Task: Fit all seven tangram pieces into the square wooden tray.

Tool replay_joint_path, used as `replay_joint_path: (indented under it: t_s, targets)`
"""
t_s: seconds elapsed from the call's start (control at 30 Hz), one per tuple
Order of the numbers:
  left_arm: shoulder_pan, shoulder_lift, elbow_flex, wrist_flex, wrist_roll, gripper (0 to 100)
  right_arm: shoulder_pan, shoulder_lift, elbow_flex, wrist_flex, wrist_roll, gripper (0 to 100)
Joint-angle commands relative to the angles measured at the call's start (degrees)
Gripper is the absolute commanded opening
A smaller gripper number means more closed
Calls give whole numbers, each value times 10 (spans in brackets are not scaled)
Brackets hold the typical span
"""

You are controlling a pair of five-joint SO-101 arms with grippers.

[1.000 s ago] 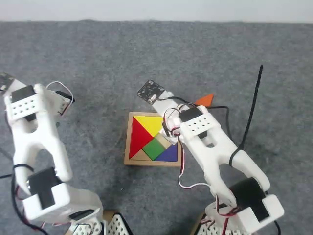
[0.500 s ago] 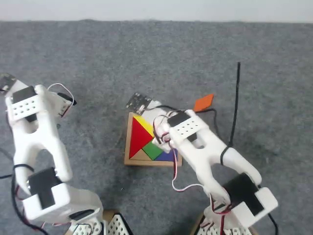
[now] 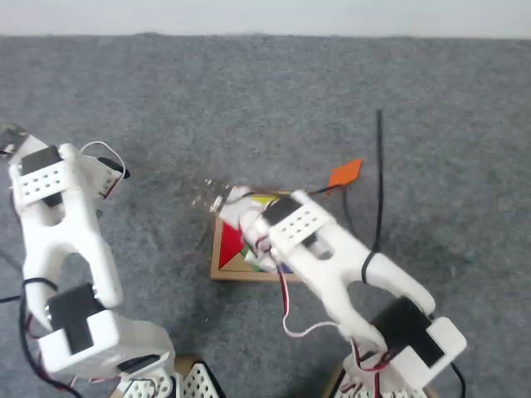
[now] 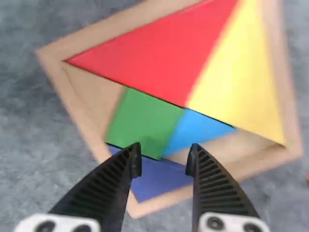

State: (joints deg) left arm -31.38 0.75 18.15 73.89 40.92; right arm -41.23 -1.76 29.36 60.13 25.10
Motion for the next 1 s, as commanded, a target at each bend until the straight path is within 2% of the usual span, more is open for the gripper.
replay_joint_path:
  t_s: [0.0, 0.3, 0.5, 0.7, 0.87, 0.97]
  targets:
    - [4, -4, -7, -9, -6, 294, 53, -8, -62, 31, -25, 162]
    - [4, -4, -7, -9, -6, 294, 205, -1, -132, 51, -45, 162]
    - [4, -4, -7, -8, -6, 294, 248, 3, -140, 17, -134, 165]
    - [4, -4, -7, -8, -6, 294, 298, 80, -178, -34, -271, 165]
    - [4, -4, -7, -8, -6, 294, 307, 172, -283, 2, -314, 169]
    - [4, -4, -7, -8, -6, 294, 307, 224, -353, 31, -411, 214]
